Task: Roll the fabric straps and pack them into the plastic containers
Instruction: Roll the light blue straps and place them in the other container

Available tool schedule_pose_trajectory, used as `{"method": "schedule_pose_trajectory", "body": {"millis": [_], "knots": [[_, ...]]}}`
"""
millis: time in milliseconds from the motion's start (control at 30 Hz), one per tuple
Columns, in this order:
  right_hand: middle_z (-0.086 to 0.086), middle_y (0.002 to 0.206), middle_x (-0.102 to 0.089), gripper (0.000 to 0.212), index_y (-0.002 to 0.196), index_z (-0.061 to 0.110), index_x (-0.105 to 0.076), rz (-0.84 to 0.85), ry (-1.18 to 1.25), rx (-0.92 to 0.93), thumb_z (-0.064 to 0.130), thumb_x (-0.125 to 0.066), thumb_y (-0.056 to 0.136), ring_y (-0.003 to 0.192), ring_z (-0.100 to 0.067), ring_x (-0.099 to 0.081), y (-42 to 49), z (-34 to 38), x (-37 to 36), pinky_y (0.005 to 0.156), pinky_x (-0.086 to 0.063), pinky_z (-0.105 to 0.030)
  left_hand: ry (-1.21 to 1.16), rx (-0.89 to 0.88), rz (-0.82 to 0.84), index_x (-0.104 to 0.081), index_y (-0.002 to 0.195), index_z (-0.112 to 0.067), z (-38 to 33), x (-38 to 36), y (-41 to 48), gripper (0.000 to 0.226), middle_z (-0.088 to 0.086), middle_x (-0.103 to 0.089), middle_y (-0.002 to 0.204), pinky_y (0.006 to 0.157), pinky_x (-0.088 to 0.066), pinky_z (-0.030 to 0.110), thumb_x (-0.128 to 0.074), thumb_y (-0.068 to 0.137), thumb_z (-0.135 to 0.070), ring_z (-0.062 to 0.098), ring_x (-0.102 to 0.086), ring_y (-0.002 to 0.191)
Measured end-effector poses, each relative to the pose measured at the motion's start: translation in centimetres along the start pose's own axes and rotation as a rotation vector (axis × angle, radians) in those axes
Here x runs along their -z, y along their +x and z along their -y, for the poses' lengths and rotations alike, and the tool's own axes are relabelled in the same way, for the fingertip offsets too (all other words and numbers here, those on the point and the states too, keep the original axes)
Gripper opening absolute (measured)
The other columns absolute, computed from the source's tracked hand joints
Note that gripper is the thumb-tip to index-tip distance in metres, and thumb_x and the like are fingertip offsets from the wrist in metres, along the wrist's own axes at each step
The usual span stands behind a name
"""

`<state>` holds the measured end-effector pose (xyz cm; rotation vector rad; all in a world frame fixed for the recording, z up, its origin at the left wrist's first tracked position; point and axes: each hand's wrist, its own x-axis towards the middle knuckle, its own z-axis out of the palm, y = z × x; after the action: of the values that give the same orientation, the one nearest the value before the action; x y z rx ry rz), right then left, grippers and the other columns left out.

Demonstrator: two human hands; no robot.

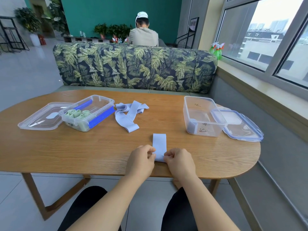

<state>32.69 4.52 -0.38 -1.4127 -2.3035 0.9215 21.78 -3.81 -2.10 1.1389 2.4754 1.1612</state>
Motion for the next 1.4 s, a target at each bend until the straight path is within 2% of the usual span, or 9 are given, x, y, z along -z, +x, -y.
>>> {"method": "schedule_pose_trajectory", "body": {"millis": [300,433,533,633,700,767,867,1100,1400], "knots": [[0.000,0.088,-0.067,0.016,0.093,0.024,-0.071,0.049,0.030,-0.025,0.026,-0.056,0.090,0.082,-0.021,-0.058,0.9,0.2,0.2,0.064,-0.042,-0.027,0.059,0.029,0.039,-0.070,0.107,-0.025,-0.2,0.0,0.5,0.020,-0.011,-0.067,0.110,0.083,-0.049,0.027,-0.058,0.091,-0.022,0.011,-0.061,0.100],[0.000,0.110,-0.068,0.028,0.117,0.021,-0.068,-0.023,0.073,0.023,0.021,-0.054,0.092,0.101,-0.019,-0.061,0.4,-0.3,-0.1,0.072,-0.041,-0.026,0.082,0.064,0.106,-0.072,0.096,-0.028,-0.6,0.6,1.4,0.014,-0.012,-0.069,0.100,0.083,-0.052,0.031,-0.059,0.091,-0.025,0.012,-0.063,0.095],[0.002,0.111,-0.068,0.028,0.117,0.021,-0.068,-0.107,0.078,0.065,0.018,-0.054,0.093,0.100,-0.015,-0.060,0.0,-0.6,-0.5,0.072,-0.038,-0.024,0.095,0.074,0.148,-0.072,0.088,-0.027,-0.7,0.7,2.1,0.013,-0.010,-0.070,0.095,0.083,-0.054,0.034,-0.059,0.090,-0.023,0.014,-0.064,0.092],[0.005,0.108,-0.069,0.027,0.116,0.022,-0.069,-0.097,0.080,0.067,0.018,-0.054,0.093,0.093,-0.011,-0.058,0.0,-0.7,-0.5,0.070,-0.038,-0.023,0.077,0.078,0.163,-0.071,0.080,-0.025,-0.5,0.6,2.6,0.014,-0.010,-0.071,0.089,0.081,-0.054,0.035,-0.060,0.088,-0.023,0.015,-0.065,0.089],[0.005,0.112,-0.069,0.028,0.118,0.024,-0.068,-0.083,0.063,0.055,0.020,-0.053,0.095,0.100,-0.013,-0.060,0.2,-0.8,-0.4,0.071,-0.037,-0.023,0.042,0.076,0.142,-0.070,0.077,-0.025,-0.4,0.4,2.5,0.014,-0.008,-0.071,0.086,0.078,-0.054,0.032,-0.060,0.087,-0.022,0.016,-0.065,0.086],[0.006,0.116,-0.068,0.029,0.121,0.025,-0.067,-0.065,0.052,0.037,0.021,-0.052,0.096,0.106,-0.015,-0.060,0.4,-0.6,-0.4,0.072,-0.037,-0.023,-0.019,0.093,0.077,-0.071,0.089,-0.022,-0.1,0.1,2.2,0.008,-0.007,-0.071,0.093,0.080,-0.052,0.028,-0.063,0.087,-0.023,0.014,-0.065,0.090],[0.007,0.119,-0.067,0.029,0.121,0.027,-0.067,-0.041,0.046,0.013,0.025,-0.051,0.097,0.111,-0.016,-0.059,0.8,-0.5,-0.4,0.075,-0.039,-0.025,-0.110,0.136,-0.010,-0.070,0.106,-0.013,0.2,-0.1,1.7,0.019,-0.002,-0.069,0.101,0.081,-0.045,0.020,-0.065,0.088,-0.018,0.010,-0.062,0.090],[0.004,0.118,-0.067,0.030,0.119,0.028,-0.068,0.004,0.034,-0.033,0.026,-0.050,0.095,0.108,-0.021,-0.059,1.8,0.0,-0.2,0.074,-0.038,-0.026,-0.091,0.123,0.015,-0.069,0.107,-0.014,0.4,-0.3,1.7,0.020,-0.002,-0.069,0.100,0.078,-0.045,0.020,-0.064,0.087,-0.013,0.011,-0.062,0.088],[0.000,0.080,-0.069,0.016,0.075,0.020,-0.066,0.002,0.168,-0.162,0.029,-0.057,0.084,0.073,-0.020,-0.059,2.8,-0.2,-0.4,0.058,-0.039,-0.027,-0.001,0.111,0.027,-0.065,0.109,-0.016,0.0,-0.6,1.6,0.027,-0.008,-0.062,0.088,0.080,-0.052,0.030,-0.070,0.083,-0.021,0.016,-0.063,0.087]]}}
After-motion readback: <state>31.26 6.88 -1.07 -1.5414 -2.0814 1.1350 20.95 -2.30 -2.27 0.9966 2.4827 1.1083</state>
